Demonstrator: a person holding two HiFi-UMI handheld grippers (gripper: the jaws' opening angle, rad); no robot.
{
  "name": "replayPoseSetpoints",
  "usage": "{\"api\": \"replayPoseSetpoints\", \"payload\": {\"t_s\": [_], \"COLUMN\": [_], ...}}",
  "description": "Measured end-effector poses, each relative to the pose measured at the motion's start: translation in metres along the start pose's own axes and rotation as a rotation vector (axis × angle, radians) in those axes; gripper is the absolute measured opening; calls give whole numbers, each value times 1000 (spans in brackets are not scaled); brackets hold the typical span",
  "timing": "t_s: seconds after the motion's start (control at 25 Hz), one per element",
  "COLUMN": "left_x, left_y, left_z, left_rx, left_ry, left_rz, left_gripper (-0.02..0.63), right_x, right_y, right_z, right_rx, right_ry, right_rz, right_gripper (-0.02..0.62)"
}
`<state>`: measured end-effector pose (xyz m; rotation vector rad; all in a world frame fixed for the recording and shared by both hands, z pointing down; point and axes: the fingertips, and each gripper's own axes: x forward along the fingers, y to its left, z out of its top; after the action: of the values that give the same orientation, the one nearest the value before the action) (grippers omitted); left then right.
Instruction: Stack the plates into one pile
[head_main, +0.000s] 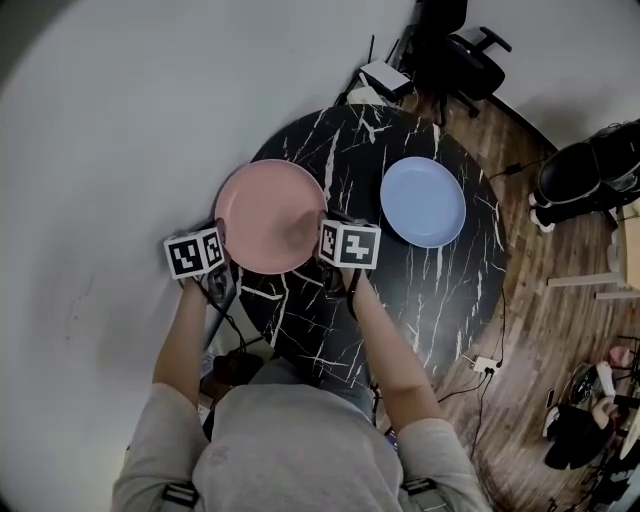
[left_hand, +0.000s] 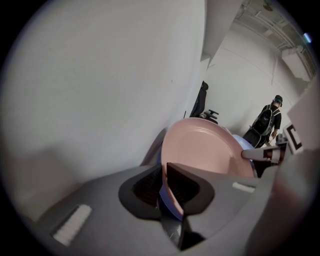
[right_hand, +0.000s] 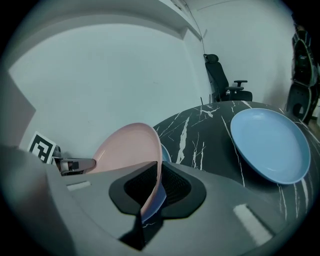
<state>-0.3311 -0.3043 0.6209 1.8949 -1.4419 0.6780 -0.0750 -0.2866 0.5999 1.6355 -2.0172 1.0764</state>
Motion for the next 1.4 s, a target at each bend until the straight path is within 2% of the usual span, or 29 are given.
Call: {"api": "replayPoseSetpoints", "payload": {"t_s": [0.52,0.84,0.96,1.04,1.2,1.4], "left_x": [22,24,24,23,14,0], "left_y": [7,5,-2,-3,-3,-13], "left_z": [-13,-12,-10,-10,-2,11], "left_rx": [16,44,66,89,163,186], "left_ry": [37,-4,-21,-24,-65,-124], "left_rz": [6,2,-22,-13,29,36], "left_gripper": [91,94,148,171,170,169], "right_x": [26,27,27,26,19,10], "right_y": [-10,-10,-7,-6,-6,0], "right_z": [-20,-24,-24,-23,-21,-17], "right_rx": [-30,-54,-105,-130,-133,-189], "right_ry": [72,80,78,64,26,0], "right_rz": [-47,-56,-50,-47,-31,-26], "right_gripper": [29,29,29,32,40,51]}}
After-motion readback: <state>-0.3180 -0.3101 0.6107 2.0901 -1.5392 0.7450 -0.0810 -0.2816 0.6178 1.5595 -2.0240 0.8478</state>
